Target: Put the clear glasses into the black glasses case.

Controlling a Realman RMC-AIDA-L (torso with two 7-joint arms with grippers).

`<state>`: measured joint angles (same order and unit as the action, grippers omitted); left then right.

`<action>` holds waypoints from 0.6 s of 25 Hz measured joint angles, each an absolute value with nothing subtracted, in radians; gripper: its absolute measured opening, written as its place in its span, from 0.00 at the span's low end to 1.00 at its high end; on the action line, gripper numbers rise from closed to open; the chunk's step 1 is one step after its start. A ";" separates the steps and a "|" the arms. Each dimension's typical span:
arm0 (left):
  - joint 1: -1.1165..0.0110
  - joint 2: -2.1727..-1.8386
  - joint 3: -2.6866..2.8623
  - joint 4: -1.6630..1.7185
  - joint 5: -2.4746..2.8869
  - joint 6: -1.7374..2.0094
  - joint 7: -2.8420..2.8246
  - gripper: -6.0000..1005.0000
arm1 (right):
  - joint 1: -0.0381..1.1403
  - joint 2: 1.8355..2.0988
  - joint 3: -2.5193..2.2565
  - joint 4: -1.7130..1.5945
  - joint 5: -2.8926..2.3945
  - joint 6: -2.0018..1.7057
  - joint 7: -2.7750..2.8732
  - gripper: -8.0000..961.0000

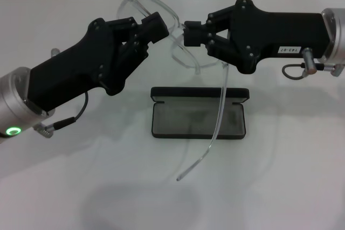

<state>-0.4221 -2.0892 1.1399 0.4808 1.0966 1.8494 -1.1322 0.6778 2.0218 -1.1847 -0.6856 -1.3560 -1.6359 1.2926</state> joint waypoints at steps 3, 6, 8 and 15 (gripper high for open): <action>-0.421 -2.086 1.143 0.482 1.101 1.864 -1.132 0.06 | 0.671 2.022 -1.174 -0.681 -1.354 -1.630 1.280 0.05; -0.420 -2.079 1.144 0.488 1.116 1.908 -1.131 0.06 | 0.668 2.021 -1.146 -0.650 -1.341 -1.628 1.259 0.05; -0.416 -2.070 1.141 0.488 1.116 1.949 -1.131 0.06 | 0.664 2.016 -1.112 -0.626 -1.332 -1.639 1.245 0.05; -0.385 -2.053 1.114 0.480 1.082 1.970 -1.141 0.06 | 0.596 2.011 -0.887 -0.616 -1.328 -1.808 1.237 0.05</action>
<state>-0.3852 -2.0533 1.1139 0.4795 1.0819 1.9704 -1.1411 0.5958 2.0106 -0.8866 -0.6162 -1.3283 -1.8080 1.2368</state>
